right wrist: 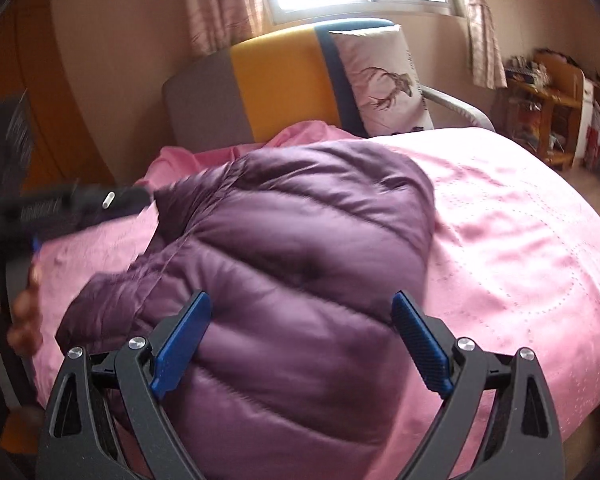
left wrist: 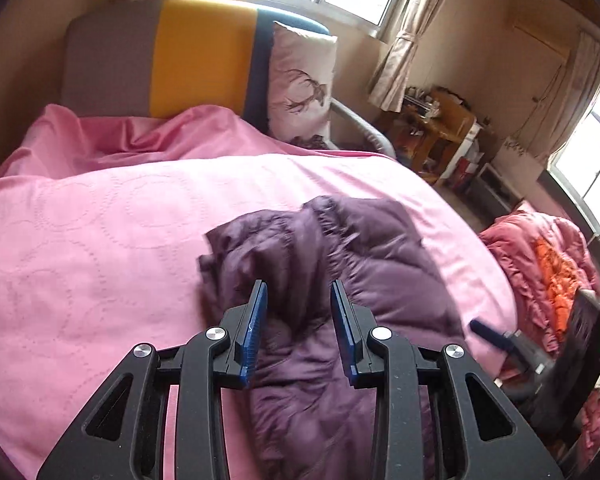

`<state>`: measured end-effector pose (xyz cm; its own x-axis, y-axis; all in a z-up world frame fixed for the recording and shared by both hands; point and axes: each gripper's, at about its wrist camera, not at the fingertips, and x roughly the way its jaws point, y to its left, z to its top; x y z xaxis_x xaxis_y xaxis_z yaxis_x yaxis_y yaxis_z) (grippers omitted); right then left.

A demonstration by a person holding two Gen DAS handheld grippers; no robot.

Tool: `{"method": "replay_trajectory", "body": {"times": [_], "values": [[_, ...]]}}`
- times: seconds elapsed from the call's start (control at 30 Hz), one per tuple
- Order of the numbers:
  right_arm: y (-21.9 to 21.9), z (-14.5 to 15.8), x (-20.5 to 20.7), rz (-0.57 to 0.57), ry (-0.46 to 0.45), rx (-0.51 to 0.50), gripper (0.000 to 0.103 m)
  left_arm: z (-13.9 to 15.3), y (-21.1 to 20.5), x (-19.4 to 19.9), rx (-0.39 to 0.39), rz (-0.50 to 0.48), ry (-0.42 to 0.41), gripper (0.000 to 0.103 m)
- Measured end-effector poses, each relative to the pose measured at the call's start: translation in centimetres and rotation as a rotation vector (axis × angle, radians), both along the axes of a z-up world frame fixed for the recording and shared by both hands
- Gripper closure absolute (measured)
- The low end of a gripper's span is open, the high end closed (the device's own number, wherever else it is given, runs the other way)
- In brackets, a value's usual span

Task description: Fold large clothes

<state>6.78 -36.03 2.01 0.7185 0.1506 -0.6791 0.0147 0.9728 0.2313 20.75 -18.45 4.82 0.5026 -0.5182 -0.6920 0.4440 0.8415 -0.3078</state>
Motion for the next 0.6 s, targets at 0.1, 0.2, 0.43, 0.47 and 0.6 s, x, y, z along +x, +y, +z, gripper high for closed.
{"method": "replay_trajectory", "body": {"times": [0.1, 0.2, 0.43, 0.47, 0.6], "values": [[0.4, -1.9, 0.3, -0.005, -0.004, -0.043, 0.011, -0.4, -2.1, 0.5, 0.005, -0.028, 0.014, 0.072], [0.6, -2.8, 0.6, -0.012, -0.005, -0.068, 0.011, -2.5, -3.8, 1.8, 0.045, -0.025, 0.052, 0.072], [3.0, -5.3, 1.2, 0.012, -0.010, -0.125, 0.011, -7.7, -2.4, 2.4, 0.056, 0.020, 0.040, 0.072], [3.1, -5.7, 1.2, 0.016, -0.008, -0.124, 0.011, -8.0, -2.3, 2.2, 0.065, 0.018, 0.021, 0.072], [3.8, -6.3, 1.3, 0.013, -0.001, -0.155, 0.011, -10.1, -1.2, 1.9, 0.030, 0.025, 0.005, 0.072]]}}
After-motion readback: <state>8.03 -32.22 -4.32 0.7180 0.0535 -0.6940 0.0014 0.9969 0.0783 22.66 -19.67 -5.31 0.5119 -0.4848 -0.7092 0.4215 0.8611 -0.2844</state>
